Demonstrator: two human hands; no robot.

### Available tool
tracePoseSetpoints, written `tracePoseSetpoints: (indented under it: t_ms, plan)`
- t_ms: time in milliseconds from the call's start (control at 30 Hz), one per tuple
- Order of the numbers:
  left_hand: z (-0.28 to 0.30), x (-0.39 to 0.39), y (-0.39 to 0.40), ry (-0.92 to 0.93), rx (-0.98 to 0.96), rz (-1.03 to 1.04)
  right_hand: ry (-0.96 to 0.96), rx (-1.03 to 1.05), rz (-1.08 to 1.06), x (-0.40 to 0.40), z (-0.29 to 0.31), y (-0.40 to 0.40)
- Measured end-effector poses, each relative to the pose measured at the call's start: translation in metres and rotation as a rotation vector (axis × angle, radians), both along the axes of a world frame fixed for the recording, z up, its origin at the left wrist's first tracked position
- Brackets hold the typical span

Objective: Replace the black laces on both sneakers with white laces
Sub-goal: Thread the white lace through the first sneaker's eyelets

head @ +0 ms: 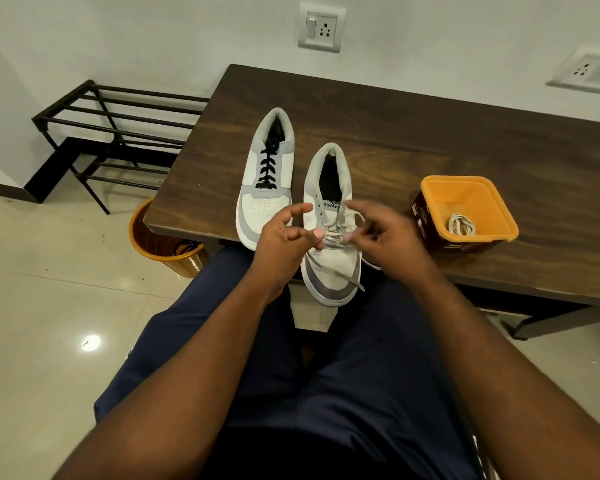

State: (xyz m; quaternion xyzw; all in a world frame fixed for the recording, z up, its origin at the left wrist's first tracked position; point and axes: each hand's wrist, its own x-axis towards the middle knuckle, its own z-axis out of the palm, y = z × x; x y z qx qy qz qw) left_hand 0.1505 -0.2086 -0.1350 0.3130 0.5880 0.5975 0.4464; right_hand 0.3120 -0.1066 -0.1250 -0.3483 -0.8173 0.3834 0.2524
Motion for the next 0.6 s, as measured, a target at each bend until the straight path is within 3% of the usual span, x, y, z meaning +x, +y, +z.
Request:
tracePoseSetpoints:
  t_ms: [100,167,333,433,500,600]
  plan:
    - [0.008,0.007,0.002,0.012,0.038,-0.036,0.067,-0.028,0.062,-0.016,-0.008,-0.012]
    - [0.009,0.001,0.0,0.015,0.011,-0.039,0.098,0.022,-0.018,-0.013,-0.012,-0.007]
    - [0.001,-0.014,-0.012,-0.021,-0.07,-0.028,-0.04,0.235,-0.28,0.005,-0.016,0.011]
    - [-0.001,-0.009,-0.011,-0.037,-0.049,-0.02,-0.12,0.299,-0.111,-0.001,-0.015,0.004]
    - [-0.001,-0.005,-0.008,-0.045,-0.015,-0.029,-0.112,0.214,0.074,-0.014,-0.014,-0.009]
    - [-0.003,-0.005,-0.007,-0.023,-0.012,-0.019,-0.037,0.195,-0.021,-0.026,-0.022,-0.017]
